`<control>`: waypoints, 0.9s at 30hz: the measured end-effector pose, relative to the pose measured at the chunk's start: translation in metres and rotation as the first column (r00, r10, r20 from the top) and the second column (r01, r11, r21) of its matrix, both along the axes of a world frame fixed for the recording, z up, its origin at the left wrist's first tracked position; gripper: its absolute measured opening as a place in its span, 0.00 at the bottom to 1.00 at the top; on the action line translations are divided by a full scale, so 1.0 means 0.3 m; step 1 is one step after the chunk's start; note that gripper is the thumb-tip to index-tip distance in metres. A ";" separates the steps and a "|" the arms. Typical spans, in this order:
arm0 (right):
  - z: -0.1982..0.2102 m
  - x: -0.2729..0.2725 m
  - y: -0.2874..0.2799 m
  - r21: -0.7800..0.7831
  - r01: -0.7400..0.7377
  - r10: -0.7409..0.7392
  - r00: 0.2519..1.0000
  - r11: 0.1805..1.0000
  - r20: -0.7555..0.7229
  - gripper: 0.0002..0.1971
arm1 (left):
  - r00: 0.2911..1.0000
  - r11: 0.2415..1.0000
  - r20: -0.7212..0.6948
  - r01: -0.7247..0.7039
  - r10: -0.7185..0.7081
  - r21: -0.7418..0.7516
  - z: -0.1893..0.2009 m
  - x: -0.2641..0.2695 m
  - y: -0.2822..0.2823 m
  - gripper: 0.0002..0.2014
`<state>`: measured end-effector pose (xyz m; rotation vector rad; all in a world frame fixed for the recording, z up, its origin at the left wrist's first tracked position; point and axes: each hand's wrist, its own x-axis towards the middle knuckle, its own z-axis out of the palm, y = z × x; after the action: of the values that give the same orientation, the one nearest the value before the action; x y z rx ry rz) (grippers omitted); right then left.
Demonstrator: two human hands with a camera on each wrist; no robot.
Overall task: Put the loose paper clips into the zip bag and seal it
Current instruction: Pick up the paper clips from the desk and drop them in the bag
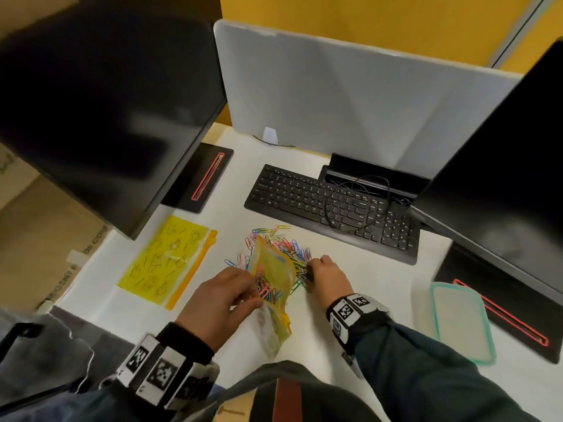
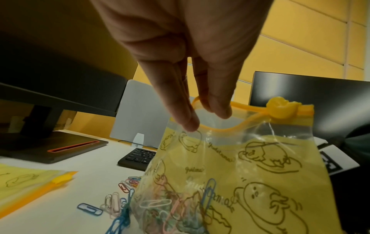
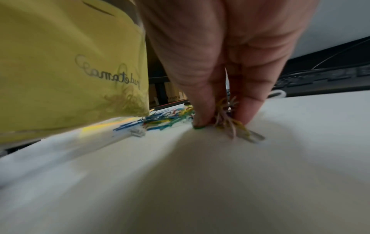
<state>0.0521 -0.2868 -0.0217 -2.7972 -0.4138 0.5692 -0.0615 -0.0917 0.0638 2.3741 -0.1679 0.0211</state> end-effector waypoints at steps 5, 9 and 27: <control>0.007 -0.006 -0.061 0.100 0.083 -0.084 0.996 0.992 0.009 0.10 | 0.999 1.000 0.043 0.006 -0.006 0.004 0.005 0.013 -0.015 0.07; 0.045 -0.031 -0.135 0.299 0.320 -0.327 0.945 0.899 -0.027 0.06 | 0.998 1.000 0.063 0.003 -0.004 0.024 0.013 0.020 -0.028 0.08; 0.489 -0.083 -0.074 0.570 0.233 -0.201 0.972 0.788 -0.120 0.16 | 0.985 0.980 0.112 0.109 -0.128 0.167 0.077 0.101 -0.171 0.11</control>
<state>0.0271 -0.3090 0.1249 -2.1872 -0.1992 0.3786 -0.0311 -0.1430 0.0869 2.5197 -0.3831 0.0994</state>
